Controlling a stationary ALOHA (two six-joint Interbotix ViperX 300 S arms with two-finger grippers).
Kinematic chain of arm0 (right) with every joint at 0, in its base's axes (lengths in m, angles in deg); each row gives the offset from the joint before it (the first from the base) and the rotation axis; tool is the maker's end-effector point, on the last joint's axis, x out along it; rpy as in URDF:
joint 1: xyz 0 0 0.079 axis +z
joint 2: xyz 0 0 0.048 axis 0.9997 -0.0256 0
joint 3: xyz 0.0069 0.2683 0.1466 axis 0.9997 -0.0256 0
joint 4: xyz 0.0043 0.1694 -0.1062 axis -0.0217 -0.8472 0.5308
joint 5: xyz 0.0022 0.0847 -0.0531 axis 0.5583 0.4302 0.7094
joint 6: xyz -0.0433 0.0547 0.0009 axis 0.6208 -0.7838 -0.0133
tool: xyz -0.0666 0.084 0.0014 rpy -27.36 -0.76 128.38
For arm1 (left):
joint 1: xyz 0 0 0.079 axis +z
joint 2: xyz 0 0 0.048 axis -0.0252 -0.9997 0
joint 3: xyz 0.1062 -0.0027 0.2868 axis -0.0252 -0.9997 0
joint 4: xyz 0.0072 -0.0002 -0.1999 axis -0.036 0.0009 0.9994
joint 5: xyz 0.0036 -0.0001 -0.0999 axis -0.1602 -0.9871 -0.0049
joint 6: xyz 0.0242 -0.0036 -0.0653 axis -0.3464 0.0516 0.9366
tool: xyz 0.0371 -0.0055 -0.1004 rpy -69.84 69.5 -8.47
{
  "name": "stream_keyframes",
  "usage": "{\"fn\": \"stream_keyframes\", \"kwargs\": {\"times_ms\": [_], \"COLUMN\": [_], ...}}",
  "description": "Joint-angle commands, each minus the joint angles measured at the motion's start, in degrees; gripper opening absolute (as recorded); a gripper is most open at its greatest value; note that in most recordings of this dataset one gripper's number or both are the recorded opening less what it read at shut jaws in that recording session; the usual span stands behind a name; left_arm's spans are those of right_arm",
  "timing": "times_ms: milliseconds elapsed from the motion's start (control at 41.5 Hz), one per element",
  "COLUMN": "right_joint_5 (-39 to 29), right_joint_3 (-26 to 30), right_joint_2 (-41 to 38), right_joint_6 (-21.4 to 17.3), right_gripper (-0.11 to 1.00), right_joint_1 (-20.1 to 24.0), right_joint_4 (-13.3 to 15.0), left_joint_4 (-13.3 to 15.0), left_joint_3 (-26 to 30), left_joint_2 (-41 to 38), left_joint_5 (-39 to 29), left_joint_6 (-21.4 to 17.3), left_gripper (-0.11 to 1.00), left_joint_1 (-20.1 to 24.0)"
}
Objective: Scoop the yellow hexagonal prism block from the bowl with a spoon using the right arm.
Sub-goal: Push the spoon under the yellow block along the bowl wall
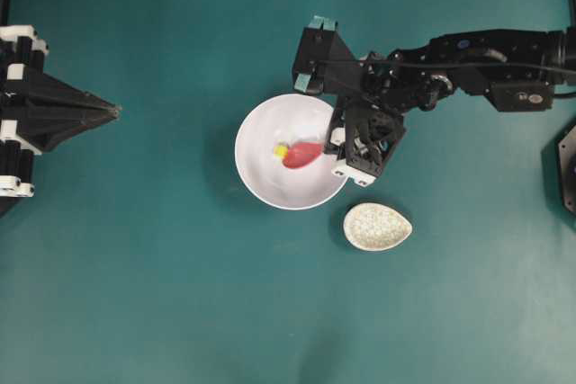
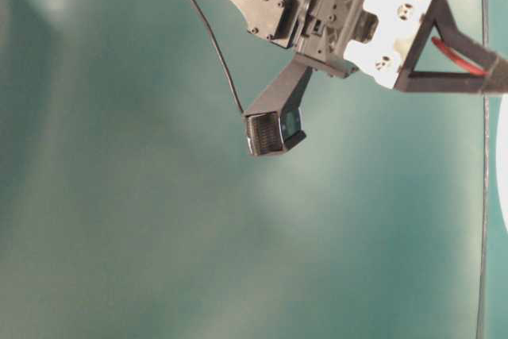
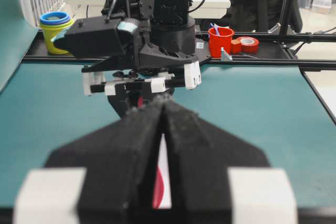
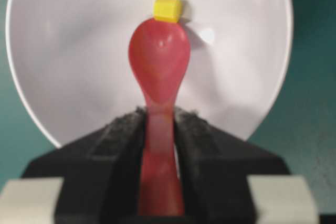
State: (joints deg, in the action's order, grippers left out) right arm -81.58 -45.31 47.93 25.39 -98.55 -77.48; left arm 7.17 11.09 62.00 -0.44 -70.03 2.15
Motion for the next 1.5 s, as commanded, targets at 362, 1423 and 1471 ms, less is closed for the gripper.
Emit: {"fn": "stream_keyframes", "kwargs": {"times_ms": [362,1423,1471], "right_joint_5": [5.4,8.9,9.0], "right_joint_3": [1.2,1.3,1.2], "right_joint_2": [0.7,0.6,0.7], "right_joint_6": [0.1,0.1,0.1], "right_gripper": [0.23,0.23,0.23], "right_joint_1": [0.2,0.2,0.1], "right_joint_4": [2.0,2.8,2.8], "left_joint_4": [-0.2,-0.2,-0.2], "left_joint_3": [0.9,0.9,0.9], "left_joint_2": [-0.4,-0.4,-0.4], "left_joint_5": [0.2,-0.1,-0.1], "left_joint_6": [0.1,0.1,0.1], "left_gripper": [0.01,0.01,0.01], "left_joint_1": [0.2,0.2,0.2]}}
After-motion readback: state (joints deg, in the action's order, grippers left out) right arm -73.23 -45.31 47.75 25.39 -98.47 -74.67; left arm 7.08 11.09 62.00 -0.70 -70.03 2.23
